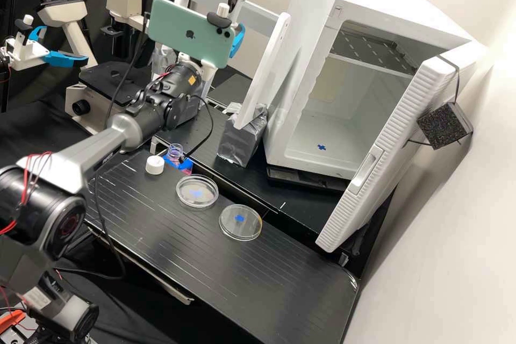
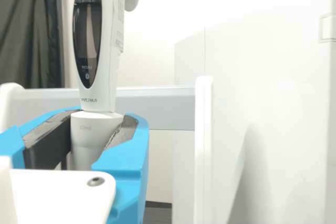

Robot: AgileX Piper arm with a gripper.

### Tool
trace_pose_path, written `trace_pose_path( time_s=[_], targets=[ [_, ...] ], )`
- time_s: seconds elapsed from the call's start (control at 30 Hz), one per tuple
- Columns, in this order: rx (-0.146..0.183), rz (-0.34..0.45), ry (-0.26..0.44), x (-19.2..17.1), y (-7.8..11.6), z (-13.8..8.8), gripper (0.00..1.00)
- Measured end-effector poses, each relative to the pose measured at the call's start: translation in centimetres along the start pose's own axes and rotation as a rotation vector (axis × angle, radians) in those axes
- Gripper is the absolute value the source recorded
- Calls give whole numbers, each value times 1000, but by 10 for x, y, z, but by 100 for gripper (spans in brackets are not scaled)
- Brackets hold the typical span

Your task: Use the pipette

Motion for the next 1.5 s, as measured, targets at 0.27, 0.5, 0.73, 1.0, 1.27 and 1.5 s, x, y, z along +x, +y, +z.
trace_pose_path(
  time_s=[0.27,0.5,0.73,1.0,1.27,1.5],
  targets=[
    [-25,-6,-2,-21,-28,9,0],
    [-72,-88,-64,-34,-59,23,0],
    [-57,-72,-87,-40,-66,33,0],
    [-64,-37,-68,-39,-64,32,0],
    [-74,-40,-74,-40,-67,36,0],
    [-74,-53,-76,-40,-71,37,0]
  ],
)
